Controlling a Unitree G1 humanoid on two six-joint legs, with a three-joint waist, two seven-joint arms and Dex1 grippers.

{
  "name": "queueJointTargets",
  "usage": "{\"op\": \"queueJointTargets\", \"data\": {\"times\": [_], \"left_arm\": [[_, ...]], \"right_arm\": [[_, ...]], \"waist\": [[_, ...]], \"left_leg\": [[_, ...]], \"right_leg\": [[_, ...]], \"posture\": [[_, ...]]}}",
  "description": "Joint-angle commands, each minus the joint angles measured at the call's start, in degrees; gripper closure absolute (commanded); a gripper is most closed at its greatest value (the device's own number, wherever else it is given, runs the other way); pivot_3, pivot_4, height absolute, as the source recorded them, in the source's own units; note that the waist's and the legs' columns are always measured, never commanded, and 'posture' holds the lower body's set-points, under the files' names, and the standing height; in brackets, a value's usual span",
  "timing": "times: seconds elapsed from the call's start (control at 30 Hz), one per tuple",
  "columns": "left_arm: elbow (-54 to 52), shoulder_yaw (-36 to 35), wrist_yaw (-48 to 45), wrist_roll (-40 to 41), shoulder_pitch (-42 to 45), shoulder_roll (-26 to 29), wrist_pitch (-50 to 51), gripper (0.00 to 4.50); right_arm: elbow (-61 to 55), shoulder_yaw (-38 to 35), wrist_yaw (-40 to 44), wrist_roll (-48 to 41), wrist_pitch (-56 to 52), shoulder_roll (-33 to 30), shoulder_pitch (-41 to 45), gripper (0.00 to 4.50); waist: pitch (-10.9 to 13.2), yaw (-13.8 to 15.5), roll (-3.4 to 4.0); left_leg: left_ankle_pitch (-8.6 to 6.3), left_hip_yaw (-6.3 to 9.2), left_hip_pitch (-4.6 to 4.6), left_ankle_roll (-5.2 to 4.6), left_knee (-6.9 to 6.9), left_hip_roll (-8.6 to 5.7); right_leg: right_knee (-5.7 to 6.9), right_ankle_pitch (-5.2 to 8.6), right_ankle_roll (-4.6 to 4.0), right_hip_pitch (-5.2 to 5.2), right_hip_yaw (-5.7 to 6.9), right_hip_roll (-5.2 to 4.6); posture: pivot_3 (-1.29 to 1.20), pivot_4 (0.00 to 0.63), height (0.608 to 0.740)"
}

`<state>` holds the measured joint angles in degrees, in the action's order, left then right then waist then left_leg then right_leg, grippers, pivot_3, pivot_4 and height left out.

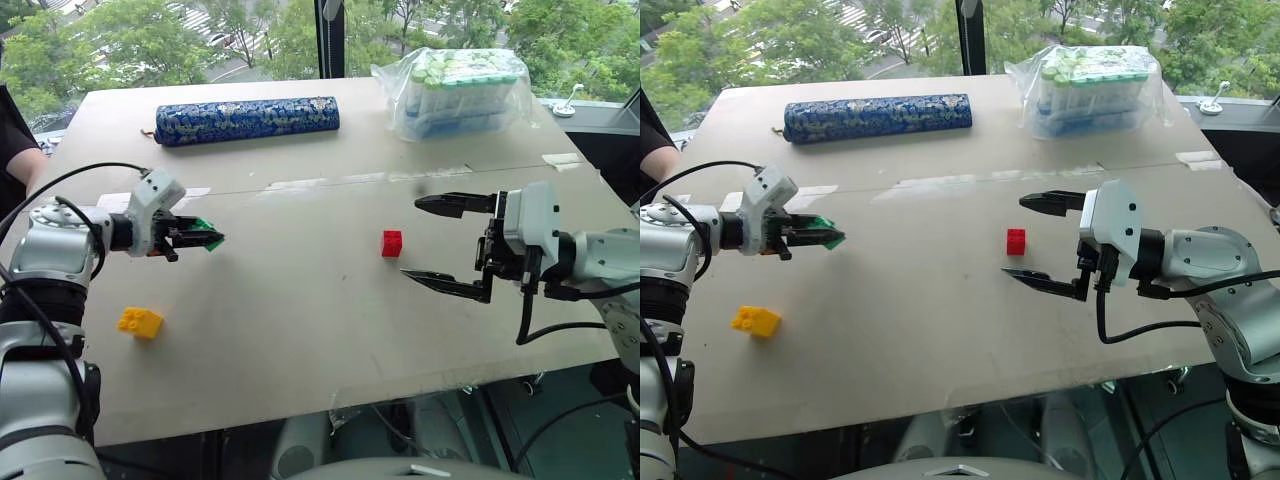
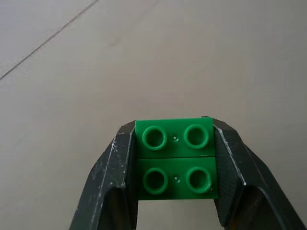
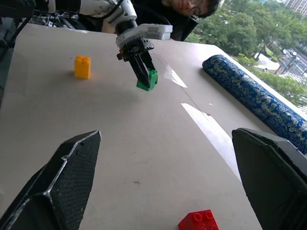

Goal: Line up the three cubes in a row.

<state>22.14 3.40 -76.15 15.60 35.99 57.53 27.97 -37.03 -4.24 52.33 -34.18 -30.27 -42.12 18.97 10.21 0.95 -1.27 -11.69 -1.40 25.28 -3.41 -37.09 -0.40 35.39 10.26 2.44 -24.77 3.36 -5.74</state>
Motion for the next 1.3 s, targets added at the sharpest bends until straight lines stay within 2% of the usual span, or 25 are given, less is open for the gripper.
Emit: {"op": "queueJointTargets", "data": {"times": [0.03,0.17,0.33,0.57,0.9,1.23,1.3], "left_arm": [[-16.96,5.03,-0.75,0.89,-0.02,-3.76,2.37,3.17],[-21.77,12.72,1.02,-2.85,3.3,-10.91,4.21,3.17],[-15.48,17.73,2.41,-8.31,9.05,-15.87,1.18,3.17],[-4.01,20.32,2.19,-12.47,15.36,-22.44,-5.56,3.17],[7.19,21.61,0.57,-17.16,20.58,-28.2,-13.17,3.17],[9.15,20.94,-0.45,-18.75,21.32,-29.84,-13.7,3.17],[9.22,20.51,-0.01,-18.81,21.36,-30.02,-13.68,2.12]], "right_arm": [[-3.56,-4.74,-3.46,-1.85,-0.06,0.25,-3.49,0.0],[-5.8,-9.17,-1.18,-2.74,-0.52,-3.48,-12.69,0.0],[-6.29,-14.03,2.28,-4.14,0.59,-7.02,-20.36,0.0],[-6.82,-15.39,0.64,-4.13,-0.1,-7.78,-22.74,0.0],[-6.17,-17.36,1.07,-3.41,1.06,-7.83,-26.79,0.0],[-7.05,-17.55,0.07,-2.86,1.49,-7.65,-27.65,0.0],[-7.09,-17.7,0.08,-2.95,1.51,-7.68,-27.71,0.0]], "waist": [[-0.01,0.53,0.02],[0.0,1.17,0.04],[-0.01,1.1,0.01],[-0.01,1.3,0.02],[0.0,1.36,0.01],[-0.01,1.36,0.01],[-0.01,1.36,0.01]], "left_leg": [[-0.01,0.03,0.03,0.01,-0.01,-0.05],[0.03,0.04,0.17,-0.21,-0.26,-0.15],[0.03,0.09,0.27,-0.28,-0.5,-0.02],[0.02,0.07,0.1,-0.27,-0.51,0.08],[-0.1,0.14,0.4,-0.47,-0.98,0.05],[-0.15,0.16,0.4,-0.53,-1.15,0.06],[-0.15,0.16,0.41,-0.53,-1.15,0.06]], "right_leg": [[0.0,0.0,-0.01,0.01,0.06,-0.09],[0.03,-0.01,0.03,0.02,0.13,-0.07],[0.15,0.11,0.28,-0.04,0.28,0.65],[0.24,0.14,0.29,0.08,0.24,0.73],[0.22,0.11,0.34,0.07,0.29,0.73],[0.24,0.08,0.37,0.13,0.27,0.72],[0.24,0.08,0.37,0.13,0.26,0.72]], "posture": [[0.0,0.15,0.74],[0.0,0.15,0.74],[0.0,0.15,0.74],[0.0,0.15,0.74],[0.0,0.15,0.74],[0.0,0.15,0.74],[0.0,0.15,0.74]]}}
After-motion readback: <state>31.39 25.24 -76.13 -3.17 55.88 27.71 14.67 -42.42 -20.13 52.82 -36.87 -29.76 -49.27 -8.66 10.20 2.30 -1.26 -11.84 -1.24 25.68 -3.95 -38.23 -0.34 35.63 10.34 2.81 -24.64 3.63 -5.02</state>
